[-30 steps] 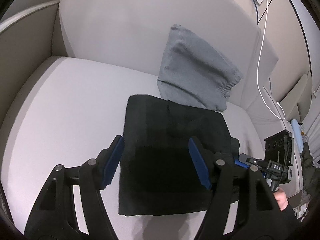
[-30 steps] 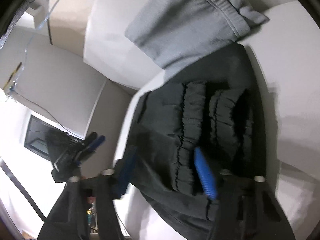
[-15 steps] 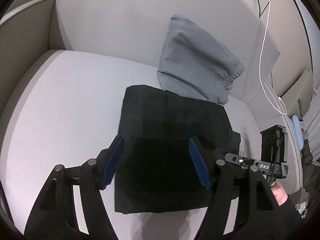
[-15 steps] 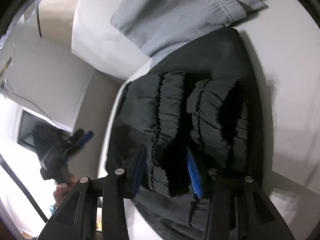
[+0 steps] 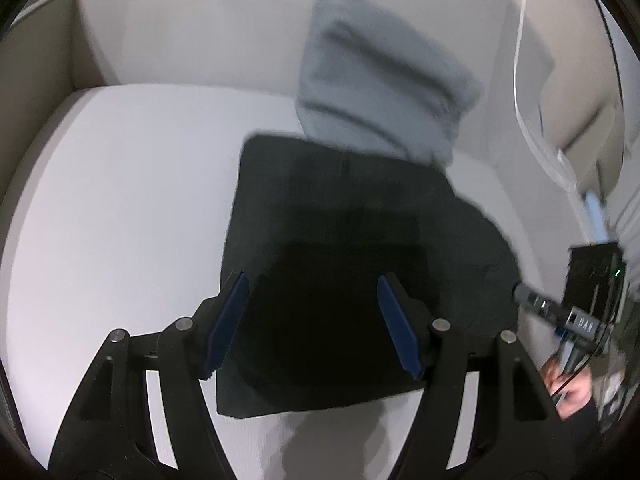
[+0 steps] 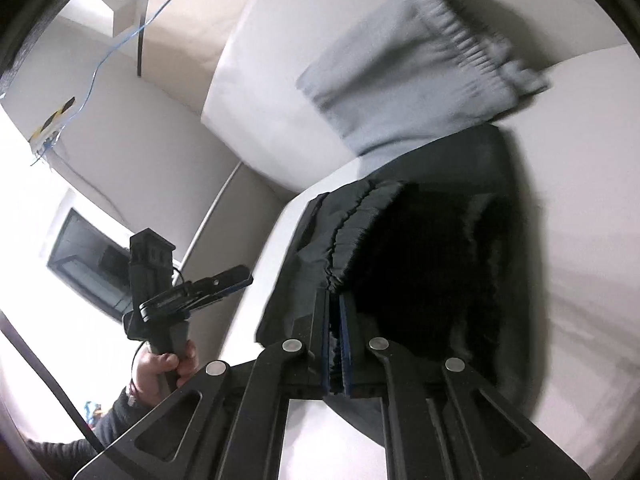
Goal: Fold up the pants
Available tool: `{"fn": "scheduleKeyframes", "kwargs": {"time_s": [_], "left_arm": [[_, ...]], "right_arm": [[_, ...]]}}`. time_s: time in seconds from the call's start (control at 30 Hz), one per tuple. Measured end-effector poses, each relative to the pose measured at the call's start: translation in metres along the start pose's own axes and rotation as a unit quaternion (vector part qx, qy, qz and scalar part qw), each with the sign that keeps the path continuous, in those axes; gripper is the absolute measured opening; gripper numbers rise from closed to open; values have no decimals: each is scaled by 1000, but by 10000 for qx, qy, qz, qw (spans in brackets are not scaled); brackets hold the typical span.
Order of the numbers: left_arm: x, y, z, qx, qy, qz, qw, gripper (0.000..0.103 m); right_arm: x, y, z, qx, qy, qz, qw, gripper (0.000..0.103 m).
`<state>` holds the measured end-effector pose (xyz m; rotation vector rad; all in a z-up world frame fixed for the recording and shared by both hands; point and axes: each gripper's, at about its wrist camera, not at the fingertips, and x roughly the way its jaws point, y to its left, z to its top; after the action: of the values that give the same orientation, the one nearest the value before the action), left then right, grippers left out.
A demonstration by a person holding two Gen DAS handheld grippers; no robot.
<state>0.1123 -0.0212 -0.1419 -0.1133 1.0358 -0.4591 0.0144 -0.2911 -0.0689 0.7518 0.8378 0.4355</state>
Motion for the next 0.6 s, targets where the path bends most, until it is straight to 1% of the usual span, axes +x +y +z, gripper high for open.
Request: {"fn": "scheduleKeyframes", "kwargs": {"time_s": [0.03, 0.07, 0.1, 0.13, 0.17, 0.27, 0.3, 0.33, 0.37, 0.4, 0.43, 0.5, 0.6], "left_arm": [[7, -4, -2, 118, 130, 54, 9998, 64], [15, -8, -6, 247, 304, 146, 9991, 64], [24, -11, -9, 354, 464, 258, 9980, 64], [29, -14, -12, 438, 562, 349, 9968, 64], [35, -16, -16, 548, 648, 451, 9954, 64], [37, -18, -18, 568, 688, 509, 9947, 62], [34, -17, -16, 480, 652, 414, 9959, 55], [30, -15, -14, 386, 591, 275, 9971, 43], [24, -13, -11, 296, 531, 112, 9981, 34], [21, -12, -9, 263, 570, 4, 9980, 14], [20, -11, -8, 276, 683, 34, 9973, 4], [23, -11, -11, 402, 1013, 192, 9939, 4], [31, -8, -19, 542, 1257, 343, 9900, 4]], "right_arm": [[-1, -4, -6, -91, 32, -192, 9998, 5], [2, -6, -9, -154, 151, -304, 9993, 4], [5, -10, -13, -143, 175, -416, 9989, 5], [9, -16, -16, -41, 232, -402, 9989, 5], [12, -20, -16, 9, 199, -457, 9988, 5], [19, -20, -12, -19, 138, -630, 9979, 5], [21, -19, -9, -5, 156, -600, 9981, 5], [20, -17, -6, -25, 108, -588, 9982, 5], [17, -14, -3, -78, 75, -548, 9984, 5], [17, -11, 1, -115, 36, -535, 9985, 5], [14, -9, 5, -150, -5, -548, 9984, 5], [13, -10, 6, -228, 29, -703, 9973, 5], [18, -23, 2, -189, 204, -897, 9956, 5]]}}
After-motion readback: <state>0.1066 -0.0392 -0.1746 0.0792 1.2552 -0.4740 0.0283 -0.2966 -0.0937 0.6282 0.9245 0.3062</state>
